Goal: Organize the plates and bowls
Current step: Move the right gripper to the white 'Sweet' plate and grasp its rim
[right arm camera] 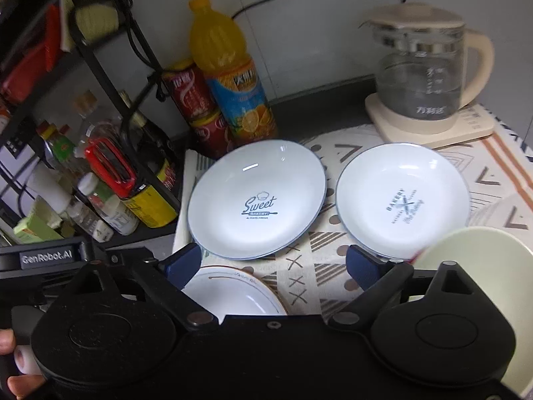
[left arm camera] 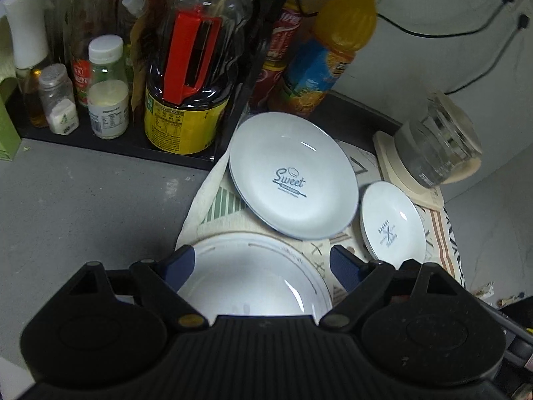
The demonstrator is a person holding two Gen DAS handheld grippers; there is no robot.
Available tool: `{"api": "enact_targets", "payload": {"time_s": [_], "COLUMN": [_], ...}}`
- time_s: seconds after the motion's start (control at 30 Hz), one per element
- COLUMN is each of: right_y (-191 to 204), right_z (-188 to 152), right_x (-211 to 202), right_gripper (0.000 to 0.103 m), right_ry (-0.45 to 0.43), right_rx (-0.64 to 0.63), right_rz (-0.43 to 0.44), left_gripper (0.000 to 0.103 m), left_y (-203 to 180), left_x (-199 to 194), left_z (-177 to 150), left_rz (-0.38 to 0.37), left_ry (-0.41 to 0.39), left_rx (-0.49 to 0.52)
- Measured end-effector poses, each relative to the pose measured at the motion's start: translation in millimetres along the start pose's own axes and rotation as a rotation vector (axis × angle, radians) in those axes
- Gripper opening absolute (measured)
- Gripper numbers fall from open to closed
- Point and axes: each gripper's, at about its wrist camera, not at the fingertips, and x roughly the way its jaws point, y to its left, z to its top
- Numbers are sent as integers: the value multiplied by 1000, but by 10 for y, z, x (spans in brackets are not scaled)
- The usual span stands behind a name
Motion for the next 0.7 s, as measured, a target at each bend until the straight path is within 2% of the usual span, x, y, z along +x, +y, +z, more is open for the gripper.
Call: {"api": "enact_targets", "payload": {"time_s": [0.13, 0.23, 0.47, 0.5, 0.7], "right_y": [-29, -43, -80, -86, -181], "right_z": [59, 77, 134, 141, 141], "right_x": [290, 497, 959, 1013, 1250], "right_gripper": [74, 73, 66, 63, 52], "right_ry": [47, 71, 132, 140, 180], "right_rx": [36, 50, 97, 100, 144], "right_rz": [-5, -20, -53, -57, -52], "left_gripper": [85, 83, 67, 67, 50], "left_y": [35, 78, 140, 152, 153], "left_x": [205, 379, 844, 910, 1235], "left_z": [135, 218, 353, 368, 388], "left_rz": [2, 3, 15, 14, 23], "left_ry": [9, 21, 70, 81, 127], "left_rx": [-6, -25, -58, -70, -93]}}
